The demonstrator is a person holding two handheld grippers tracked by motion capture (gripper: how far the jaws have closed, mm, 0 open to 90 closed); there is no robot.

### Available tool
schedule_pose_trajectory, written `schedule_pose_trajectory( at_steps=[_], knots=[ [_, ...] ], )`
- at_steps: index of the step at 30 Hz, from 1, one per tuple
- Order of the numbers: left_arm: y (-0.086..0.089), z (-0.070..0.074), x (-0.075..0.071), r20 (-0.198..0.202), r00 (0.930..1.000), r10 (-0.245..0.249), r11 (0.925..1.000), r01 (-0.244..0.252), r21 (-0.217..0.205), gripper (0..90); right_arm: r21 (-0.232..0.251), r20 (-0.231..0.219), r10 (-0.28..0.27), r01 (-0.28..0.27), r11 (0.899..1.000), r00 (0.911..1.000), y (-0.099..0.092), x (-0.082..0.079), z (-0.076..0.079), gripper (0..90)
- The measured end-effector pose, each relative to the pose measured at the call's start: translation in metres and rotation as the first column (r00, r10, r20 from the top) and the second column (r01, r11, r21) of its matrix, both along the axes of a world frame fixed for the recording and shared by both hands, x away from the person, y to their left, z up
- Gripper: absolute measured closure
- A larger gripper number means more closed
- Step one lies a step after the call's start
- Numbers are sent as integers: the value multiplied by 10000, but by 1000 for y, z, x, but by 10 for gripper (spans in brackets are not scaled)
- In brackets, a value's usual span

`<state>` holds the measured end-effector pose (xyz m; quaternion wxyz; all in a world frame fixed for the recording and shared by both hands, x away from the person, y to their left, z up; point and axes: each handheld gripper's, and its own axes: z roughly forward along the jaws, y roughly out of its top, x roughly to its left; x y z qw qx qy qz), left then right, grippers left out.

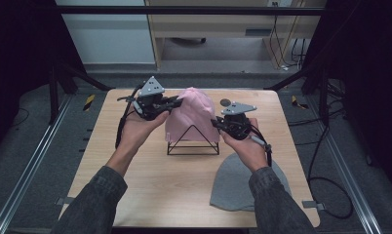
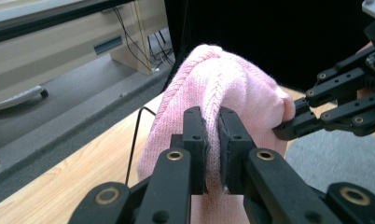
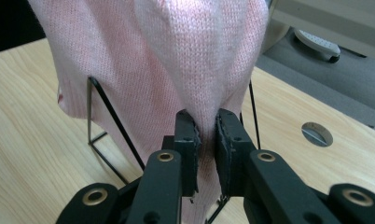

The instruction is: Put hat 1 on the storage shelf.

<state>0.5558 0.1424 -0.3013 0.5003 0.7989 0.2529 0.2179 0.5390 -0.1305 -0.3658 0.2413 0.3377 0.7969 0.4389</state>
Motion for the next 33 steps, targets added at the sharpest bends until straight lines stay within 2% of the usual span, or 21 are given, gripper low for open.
schedule_pose_trajectory(
  at_steps=[2, 6, 8, 10, 13, 15, 20, 24, 30, 33],
  knots=[
    [0, -5, -2, 2, 10000, 61, 9997, -61, 221, 827, -91, -116, -33, 32, 10000, 9999, -2, -2, -7, 796],
    [1, -13, -3, -30, 10000, 29, 9996, -28, 288, 822, -180, -180, 10, -14, 9998, 9998, -2, -3, -13, 796],
    [1, -21, -6, -6, 10000, -31, 9998, 31, 188, 818, -289, -215, 82, -88, 9995, 9997, -2, -6, -17, 796],
    [2, -23, -7, 13, 10000, -54, 9999, 54, 133, 814, -363, -201, 98, -106, 9993, 9997, -3, -7, -18, 796],
    [3, -28, -11, 132, 9997, -192, 9997, 194, -165, 804, -454, -294, 127, -140, 9989, 9995, -3, -9, -22, 793],
    [4, -31, -15, 161, 9996, -220, 9997, 222, -101, 803, -454, -342, 150, -166, 9988, 9993, -3, -10, -23, 793],
    [4, -33, -19, 165, 9995, -275, 9996, 276, -88, 816, -414, -333, 179, -193, 9990, 9993, -3, -11, -25, 792],
    [4, -27, -23, 231, 9993, -304, 9988, 313, -377, 818, -186, -239, 200, -205, 9996, 9995, -4, -13, -20, 793],
    [6, -26, -28, 122, 9996, -266, 9995, 268, -155, 828, -11, -213, 334, -334, 9994, 9992, -7, -17, -15, 800],
    [6, -31, -26, -6, 9999, -122, 9999, 122, -102, 827, -177, -276, 358, -363, 9992, 9990, -7, -17, -17, 802]
  ],
)
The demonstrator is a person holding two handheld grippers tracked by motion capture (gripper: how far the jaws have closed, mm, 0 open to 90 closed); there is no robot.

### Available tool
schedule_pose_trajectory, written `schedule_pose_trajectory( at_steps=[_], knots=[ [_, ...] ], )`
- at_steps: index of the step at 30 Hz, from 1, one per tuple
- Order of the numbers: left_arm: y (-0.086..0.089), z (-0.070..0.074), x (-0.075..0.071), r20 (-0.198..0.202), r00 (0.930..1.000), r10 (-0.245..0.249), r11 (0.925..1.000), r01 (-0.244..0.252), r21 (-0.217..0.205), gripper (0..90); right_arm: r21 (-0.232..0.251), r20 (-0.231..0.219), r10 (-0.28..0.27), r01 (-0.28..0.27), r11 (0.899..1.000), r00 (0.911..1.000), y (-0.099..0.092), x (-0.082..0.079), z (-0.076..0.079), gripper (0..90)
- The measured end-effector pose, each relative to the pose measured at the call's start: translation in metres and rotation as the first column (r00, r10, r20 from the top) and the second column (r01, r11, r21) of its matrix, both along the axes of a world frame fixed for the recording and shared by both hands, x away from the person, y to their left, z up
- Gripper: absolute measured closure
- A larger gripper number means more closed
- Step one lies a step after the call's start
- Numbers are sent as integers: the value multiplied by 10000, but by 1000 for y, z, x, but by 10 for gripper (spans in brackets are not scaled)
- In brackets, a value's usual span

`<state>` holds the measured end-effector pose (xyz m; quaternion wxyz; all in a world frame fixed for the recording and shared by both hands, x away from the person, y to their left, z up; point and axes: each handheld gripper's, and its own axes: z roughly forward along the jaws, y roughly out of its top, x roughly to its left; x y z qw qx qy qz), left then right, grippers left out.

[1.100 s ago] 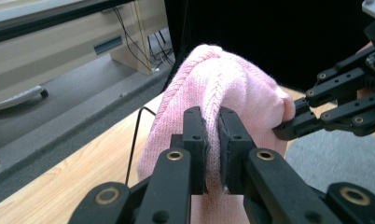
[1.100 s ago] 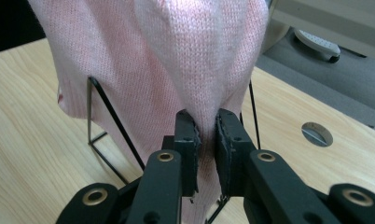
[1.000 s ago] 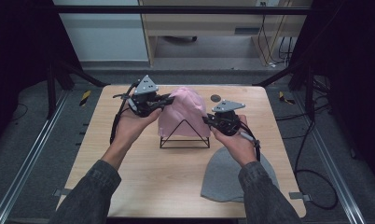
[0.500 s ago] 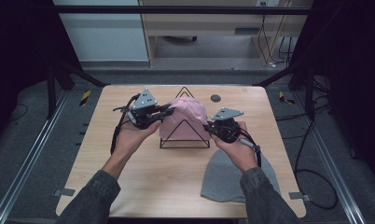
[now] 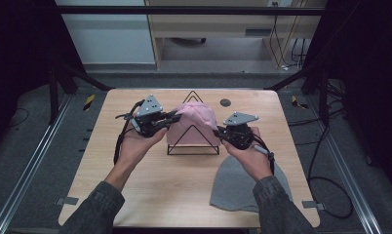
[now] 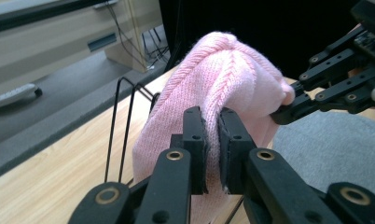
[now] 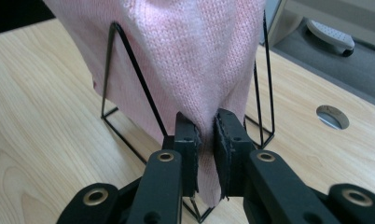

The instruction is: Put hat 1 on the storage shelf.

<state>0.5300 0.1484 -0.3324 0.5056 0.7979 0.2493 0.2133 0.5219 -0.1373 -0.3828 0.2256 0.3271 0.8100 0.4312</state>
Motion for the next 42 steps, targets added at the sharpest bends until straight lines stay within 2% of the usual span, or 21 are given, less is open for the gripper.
schedule_pose_trajectory(
  at_steps=[6, 14, 22, 28, 32, 33, 36, 39, 41, 42],
  knots=[
    [-3, -14, 6, -94, 9998, 185, 9994, -183, 293, 824, -292, -208, -183, 176, 9994, 9996, 0, 7, -10, 802],
    [-1, -32, 7, -253, 9996, 157, 9999, -156, 73, 815, -543, -508, -135, 107, 9985, 9986, 1, 10, -22, 800],
    [-1, -33, 5, -118, 9997, 223, 9997, -223, 53, 778, -720, -616, -75, 31, 9974, 9981, 5, 10, -25, 762],
    [-3, -32, 5, -64, 9998, 192, 9998, -192, -29, 765, -687, -327, -246, 223, 9974, 9992, 8, 6, -20, 579],
    [-4, -31, 5, -29, 9997, 256, 9996, -256, -86, 775, -552, -138, -224, 216, 9982, 9997, 9, 2, -14, 541],
    [-5, -31, 6, -11, 9997, 262, 9997, -261, 17, 783, -530, -72, -178, 174, 9984, 9998, 10, 1, -12, 540],
    [-7, -30, 6, -23, 9994, 347, 9994, -347, 17, 806, -405, 96, -39, 43, 9992, 9999, 12, -2, -7, 551],
    [-9, -28, 5, -12, 9994, 339, 9994, -339, -12, 816, -338, 299, 139, -129, 9993, 9995, 15, -4, -4, 620],
    [-9, -27, 4, 34, 9994, 346, 9994, -346, 33, 818, -288, 376, 267, -257, 9993, 9989, 17, -4, -2, 713],
    [-9, -26, 4, 41, 9992, 409, 9992, -408, -16, 815, -110, 438, 363, -358, 9993, 9984, 17, -4, 0, 794]
  ],
)
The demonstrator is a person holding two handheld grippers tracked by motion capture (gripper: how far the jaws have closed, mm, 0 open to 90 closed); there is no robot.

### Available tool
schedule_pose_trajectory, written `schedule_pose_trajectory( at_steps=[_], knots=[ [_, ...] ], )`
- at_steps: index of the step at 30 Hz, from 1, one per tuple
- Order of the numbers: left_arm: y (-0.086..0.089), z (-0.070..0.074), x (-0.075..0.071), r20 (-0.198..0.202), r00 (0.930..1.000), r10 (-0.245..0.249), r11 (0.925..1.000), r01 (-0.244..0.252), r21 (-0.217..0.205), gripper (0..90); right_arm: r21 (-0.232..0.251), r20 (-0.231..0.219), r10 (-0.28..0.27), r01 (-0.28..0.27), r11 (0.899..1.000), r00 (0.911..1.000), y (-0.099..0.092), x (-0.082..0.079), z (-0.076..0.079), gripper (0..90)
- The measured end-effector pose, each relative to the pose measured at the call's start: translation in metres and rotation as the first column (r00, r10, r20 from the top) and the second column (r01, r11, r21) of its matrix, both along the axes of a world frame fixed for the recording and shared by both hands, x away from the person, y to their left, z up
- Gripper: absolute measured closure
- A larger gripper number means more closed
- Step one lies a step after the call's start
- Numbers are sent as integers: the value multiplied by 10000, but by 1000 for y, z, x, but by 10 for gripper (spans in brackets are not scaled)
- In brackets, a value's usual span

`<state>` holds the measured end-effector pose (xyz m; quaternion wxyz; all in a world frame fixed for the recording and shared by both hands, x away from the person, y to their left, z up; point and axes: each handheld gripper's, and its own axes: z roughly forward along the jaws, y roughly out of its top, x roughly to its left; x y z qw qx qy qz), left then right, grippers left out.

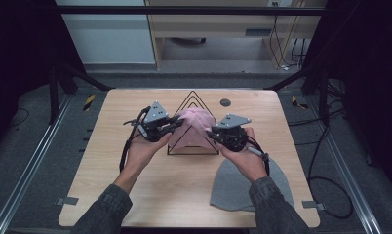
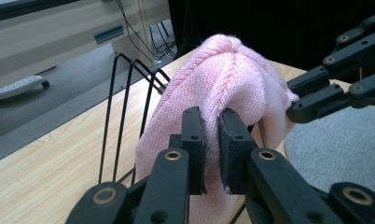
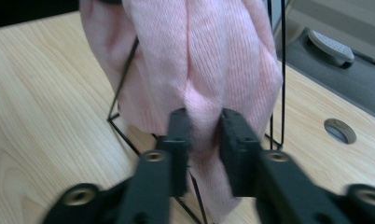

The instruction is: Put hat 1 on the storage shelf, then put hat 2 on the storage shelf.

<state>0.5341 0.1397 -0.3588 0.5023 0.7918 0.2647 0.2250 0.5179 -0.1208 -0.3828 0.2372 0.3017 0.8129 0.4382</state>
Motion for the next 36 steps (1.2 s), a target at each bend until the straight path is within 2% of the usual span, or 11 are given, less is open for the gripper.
schedule_pose_trajectory(
  at_steps=[6, 9, 14, 15, 16, 17, 20, 22, 25, 33, 36],
  knots=[
    [1, -3, 5, -142, 9993, 354, 9993, -353, 87, 796, 354, 42, -327, 326, 9988, 9995, -4, 3, 4, 846],
    [-1, -7, 6, -217, 9993, 311, 9994, -308, 155, 772, 296, -220, -733, 739, 9968, 9971, -5, 10, 2, 848],
    [1, -9, 1, -135, 9992, 370, 9993, -370, -33, 670, 86, -471, -672, 677, 9977, 9966, -3, 11, -4, 823],
    [1, -9, 0, -109, 9989, 450, 9989, -451, -159, 584, 121, -463, -626, 632, 9979, 9970, -3, 10, -4, 801],
    [3, -7, -1, -82, 9987, 495, 9985, -496, -210, 584, 190, -484, -630, 640, 9978, 9968, -4, 9, -4, 758],
    [4, -6, -2, -89, 9987, 506, 9983, -509, -290, 478, 246, -402, -617, 627, 9977, 9973, -5, 5, -2, 661],
    [9, 0, -9, -24, 9984, 560, 9982, -560, -212, 354, 280, -383, -805, 816, 9963, 9960, -12, -1, 2, 498],
    [11, 2, -11, 21, 9984, 563, 9983, -563, -157, 322, 241, -310, -851, 859, 9960, 9959, -15, -4, 3, 448],
    [19, 0, -16, -337, 9969, 711, 9974, -708, 101, 184, 90, -128, -1369, 1370, 9905, 9905, -31, -11, 5, 276],
    [45, -22, -33, -1022, 9928, 633, 9966, -574, 593, 67, -21, -545, -2130, 2132, 9770, 9755, -66, -11, -1, 97],
    [60, -39, -41, -1234, 9881, 920, 9930, -818, 848, 57, -169, -848, -2448, 2442, 9696, 9659, -84, -10, -7, 117]
  ],
)
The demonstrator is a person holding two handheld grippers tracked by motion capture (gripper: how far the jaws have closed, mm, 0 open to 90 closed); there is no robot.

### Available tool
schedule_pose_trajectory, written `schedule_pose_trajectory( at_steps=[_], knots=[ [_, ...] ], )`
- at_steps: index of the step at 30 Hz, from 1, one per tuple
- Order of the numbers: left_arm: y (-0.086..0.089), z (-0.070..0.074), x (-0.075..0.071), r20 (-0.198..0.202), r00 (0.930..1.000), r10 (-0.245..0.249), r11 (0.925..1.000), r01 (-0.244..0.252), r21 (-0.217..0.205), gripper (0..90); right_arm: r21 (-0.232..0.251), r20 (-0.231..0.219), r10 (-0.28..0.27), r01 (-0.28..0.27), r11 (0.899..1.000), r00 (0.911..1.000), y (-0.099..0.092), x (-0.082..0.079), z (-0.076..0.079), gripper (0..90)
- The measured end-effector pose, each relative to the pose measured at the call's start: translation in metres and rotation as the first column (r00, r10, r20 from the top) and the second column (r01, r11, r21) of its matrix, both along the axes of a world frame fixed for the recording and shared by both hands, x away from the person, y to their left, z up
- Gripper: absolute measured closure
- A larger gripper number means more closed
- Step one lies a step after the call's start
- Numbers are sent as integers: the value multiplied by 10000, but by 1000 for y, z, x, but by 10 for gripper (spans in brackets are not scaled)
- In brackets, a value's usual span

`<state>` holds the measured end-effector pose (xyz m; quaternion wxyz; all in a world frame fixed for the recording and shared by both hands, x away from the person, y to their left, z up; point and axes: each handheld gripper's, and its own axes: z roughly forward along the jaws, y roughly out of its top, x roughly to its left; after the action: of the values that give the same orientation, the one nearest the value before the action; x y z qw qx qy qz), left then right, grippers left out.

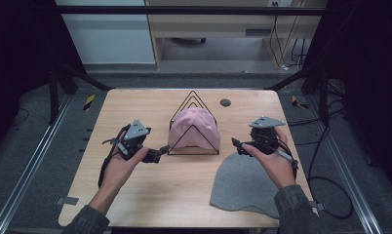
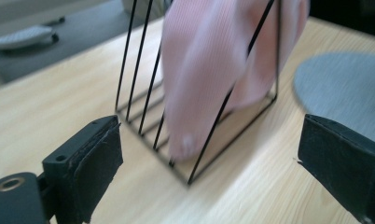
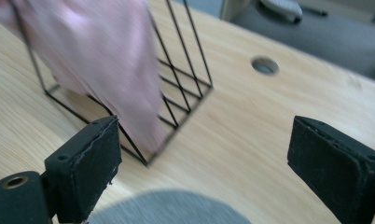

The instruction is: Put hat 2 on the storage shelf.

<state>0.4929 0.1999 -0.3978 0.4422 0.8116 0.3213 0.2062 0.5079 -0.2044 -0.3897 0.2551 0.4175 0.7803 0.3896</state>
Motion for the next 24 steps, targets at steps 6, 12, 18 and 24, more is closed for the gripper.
schedule_pose_trajectory(
  at_steps=[6, 12, 18, 24],
  knots=[
    [30, -32, -5, -551, 9970, 547, 9985, -540, 130, 52, -380, -718, -1008, 983, 9944, 9923, -39, 0, -24, 265],
    [46, -42, -11, -631, 9926, 1036, 9941, -1013, 376, 59, -661, -1627, -1494, 1403, 9879, 9753, -66, -9, -49, 345],
    [58, -53, -17, -875, 9869, 1352, 9888, -1288, 752, 65, -778, -2029, -1717, 1589, 9842, 9640, -82, -13, -61, 400],
    [65, -55, -14, -1080, 9805, 1639, 9852, -1571, 688, 73, -751, -2154, -1826, 1702, 9826, 9593, -93, -14, -62, 483]
  ],
)
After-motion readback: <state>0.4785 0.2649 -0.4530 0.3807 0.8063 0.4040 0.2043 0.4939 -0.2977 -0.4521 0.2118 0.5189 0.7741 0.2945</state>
